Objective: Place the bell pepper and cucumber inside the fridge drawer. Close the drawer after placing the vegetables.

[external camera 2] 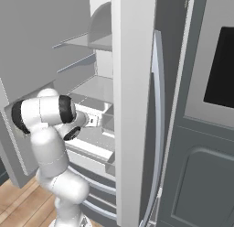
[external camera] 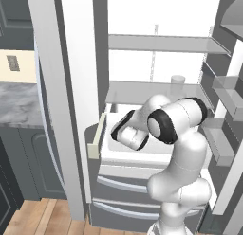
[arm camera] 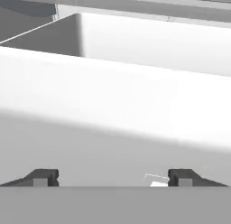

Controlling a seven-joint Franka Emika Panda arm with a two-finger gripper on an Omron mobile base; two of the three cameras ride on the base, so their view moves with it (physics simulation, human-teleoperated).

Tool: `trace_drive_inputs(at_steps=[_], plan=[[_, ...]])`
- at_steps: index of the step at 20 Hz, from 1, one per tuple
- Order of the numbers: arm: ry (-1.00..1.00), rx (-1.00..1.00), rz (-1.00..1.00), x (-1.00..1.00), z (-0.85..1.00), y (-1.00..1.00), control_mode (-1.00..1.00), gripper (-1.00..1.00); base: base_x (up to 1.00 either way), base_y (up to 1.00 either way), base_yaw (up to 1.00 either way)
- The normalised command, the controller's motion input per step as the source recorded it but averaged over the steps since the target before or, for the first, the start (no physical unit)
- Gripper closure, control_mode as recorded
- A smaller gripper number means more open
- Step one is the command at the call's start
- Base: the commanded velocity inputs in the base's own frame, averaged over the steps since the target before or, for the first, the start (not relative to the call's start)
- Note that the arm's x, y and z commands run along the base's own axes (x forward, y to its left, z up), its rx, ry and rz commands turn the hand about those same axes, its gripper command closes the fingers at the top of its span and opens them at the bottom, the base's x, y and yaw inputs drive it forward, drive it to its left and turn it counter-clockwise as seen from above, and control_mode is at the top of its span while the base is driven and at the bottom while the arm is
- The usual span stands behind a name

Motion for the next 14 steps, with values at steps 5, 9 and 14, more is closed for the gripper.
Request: trace_drive_inputs(at_steps=[5, 9, 14], plan=[[-0.06, 0.00, -0.03, -1.00, 0.50, 0.02, -1.00, -1.00, 0.00, 0.00, 0.00], [-0.06, 0.00, -0.01, -0.27, 0.63, -0.30, -1.00, -1.00, 0.00, 0.00, 0.00], [-0.08, 0.04, 0.00, -0.50, 0.57, -0.54, -1.00, -1.00, 0.00, 0.00, 0.00]])
